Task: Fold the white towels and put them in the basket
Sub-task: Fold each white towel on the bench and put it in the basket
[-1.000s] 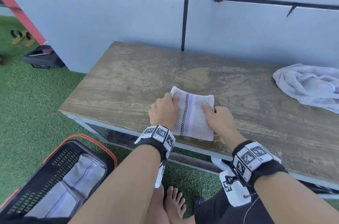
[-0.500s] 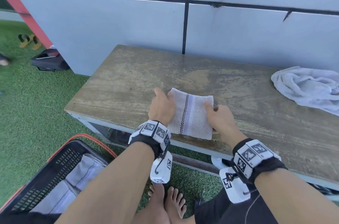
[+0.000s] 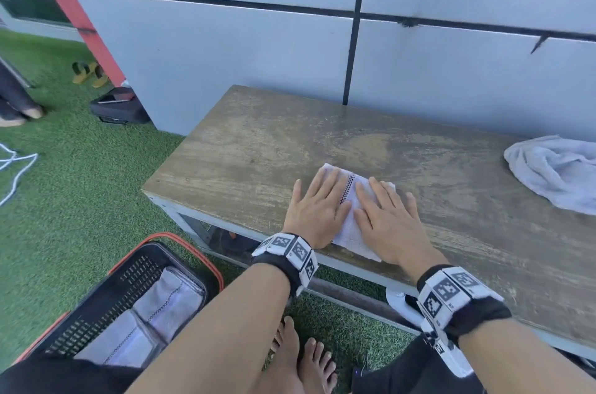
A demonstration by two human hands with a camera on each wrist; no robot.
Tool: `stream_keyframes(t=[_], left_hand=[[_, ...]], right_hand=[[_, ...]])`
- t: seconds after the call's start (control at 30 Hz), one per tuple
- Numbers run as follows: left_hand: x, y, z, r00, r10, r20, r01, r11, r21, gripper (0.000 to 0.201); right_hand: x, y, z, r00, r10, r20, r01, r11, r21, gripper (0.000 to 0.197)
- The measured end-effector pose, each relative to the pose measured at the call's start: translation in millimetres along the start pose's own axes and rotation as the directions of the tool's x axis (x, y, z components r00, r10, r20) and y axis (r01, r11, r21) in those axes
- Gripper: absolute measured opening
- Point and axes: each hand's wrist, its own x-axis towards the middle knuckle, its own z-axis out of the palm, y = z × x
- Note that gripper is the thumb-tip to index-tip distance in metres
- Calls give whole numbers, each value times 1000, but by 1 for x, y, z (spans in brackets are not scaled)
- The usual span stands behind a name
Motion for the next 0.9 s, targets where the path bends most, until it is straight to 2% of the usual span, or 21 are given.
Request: stream_keyframes(t=[0.1, 0.17, 0.27, 0.33, 0.4, 0.47, 0.53, 0.6, 0.67, 0.77, 0.83, 0.9], left_hand=[[6, -7, -8, 985, -172, -9, 172, 985, 20, 65], [5, -7, -12, 967, -249, -61, 251, 968, 24, 71], [-8, -4, -10, 912, -381, -148, 368, 923, -108, 83], [-19, -1, -6, 873, -471, -127, 444, 875, -194, 95], [-26, 1, -2, 849, -513, -126, 478, 848, -229, 100], [-29, 4, -2, 835, -525, -167, 473, 839, -269, 93], [-29, 6, -8, 820, -544, -177, 470, 817, -334, 76], [-27, 5, -17, 822, -556, -119, 473, 784, -402, 50], [-29, 0, -27, 841, -538, -54, 445, 745, -497, 35], [-38, -5, -43, 893, -449, 32, 322, 586, -743, 19], [-49, -7, -54, 916, -395, 69, 275, 492, -826, 15], [-62, -11, -66, 924, -377, 68, 238, 425, -873, 12]], right_hand=[[1, -11, -9, 999, 8, -36, -13, 992, -127, 64], [0, -19, -15, 999, 19, -43, -26, 981, -190, 69], [-4, -27, -18, 998, 52, -39, -59, 975, -216, 74], [-6, -27, -17, 998, 57, -37, -64, 977, -202, 74], [-7, -26, -18, 998, 49, -46, -57, 979, -194, 75], [-9, -27, -19, 998, 44, -37, -51, 979, -196, 77], [-11, -29, -19, 999, 43, -23, -46, 981, -186, 77], [-15, -30, -19, 999, 39, -9, -40, 985, -166, 74], [-20, -32, -20, 1000, 20, -3, -20, 991, -136, 66], [-26, -36, -26, 999, 21, 42, -23, 999, 44, 48], [-27, -40, -28, 997, 43, 58, -53, 979, 196, 40], [-25, -46, -31, 997, 76, 23, -79, 951, 298, 41]])
